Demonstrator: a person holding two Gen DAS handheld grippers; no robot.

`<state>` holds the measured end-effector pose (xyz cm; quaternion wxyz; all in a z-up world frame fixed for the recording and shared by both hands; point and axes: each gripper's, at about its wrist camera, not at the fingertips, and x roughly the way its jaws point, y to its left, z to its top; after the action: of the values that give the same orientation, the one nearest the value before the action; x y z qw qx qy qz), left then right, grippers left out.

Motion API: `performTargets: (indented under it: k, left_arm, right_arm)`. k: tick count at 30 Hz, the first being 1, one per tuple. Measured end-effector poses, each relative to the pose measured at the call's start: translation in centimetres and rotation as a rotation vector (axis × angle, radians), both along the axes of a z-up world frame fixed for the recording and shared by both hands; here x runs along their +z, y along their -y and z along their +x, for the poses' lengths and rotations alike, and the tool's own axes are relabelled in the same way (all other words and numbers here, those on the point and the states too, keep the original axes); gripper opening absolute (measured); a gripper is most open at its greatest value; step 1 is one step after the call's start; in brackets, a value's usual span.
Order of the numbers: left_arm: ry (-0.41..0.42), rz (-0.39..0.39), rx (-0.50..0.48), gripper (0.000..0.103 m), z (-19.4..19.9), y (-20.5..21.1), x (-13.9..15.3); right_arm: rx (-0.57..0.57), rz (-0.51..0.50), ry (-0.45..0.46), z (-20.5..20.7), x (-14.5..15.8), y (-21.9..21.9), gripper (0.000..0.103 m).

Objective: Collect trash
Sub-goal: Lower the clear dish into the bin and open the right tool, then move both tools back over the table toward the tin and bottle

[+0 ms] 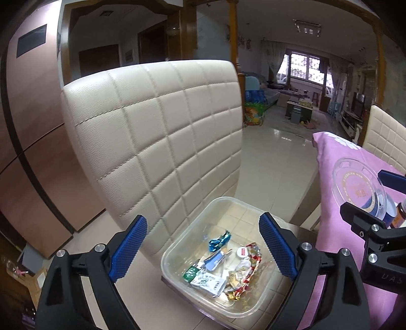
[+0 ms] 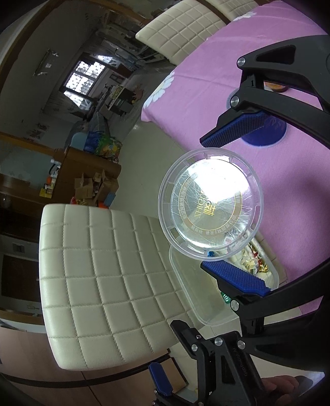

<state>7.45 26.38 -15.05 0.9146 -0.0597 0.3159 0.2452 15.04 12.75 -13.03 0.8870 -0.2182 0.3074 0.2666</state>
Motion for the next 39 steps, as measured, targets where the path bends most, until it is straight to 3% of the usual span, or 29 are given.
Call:
performTargets:
  k: [9, 11, 15, 27, 39]
  left_arm:
    - [-0.01, 0.012, 0.052, 0.088, -1.3, -2.1, -0.2]
    - [-0.012, 0.011, 0.059, 0.088, -1.4, -2.4, -0.3]
    - [-0.013, 0.009, 0.061, 0.088, -1.4, -2.7, -0.4]
    - [-0.011, 0.014, 0.022, 0.088, -0.4, -0.2, 0.1]
    - [0.011, 0.056, -0.102, 0.088, 1.3, 6.5, 1.7]
  right_arm:
    - [0.064, 0.026, -0.007, -0.1, 0.3, -3.5, 0.089]
    - [0.056, 0.018, 0.016, -0.3, 0.4, -3.8, 0.094]
    - [0.046, 0.017, 0.027, -0.4, 0.4, -3.8, 0.094]
    - [-0.014, 0.015, 0.009, -0.4, 0.0, -0.5, 0.094]
    - [-0.119, 0.06, 0.015, -0.5, 1.3, 6.5, 0.094]
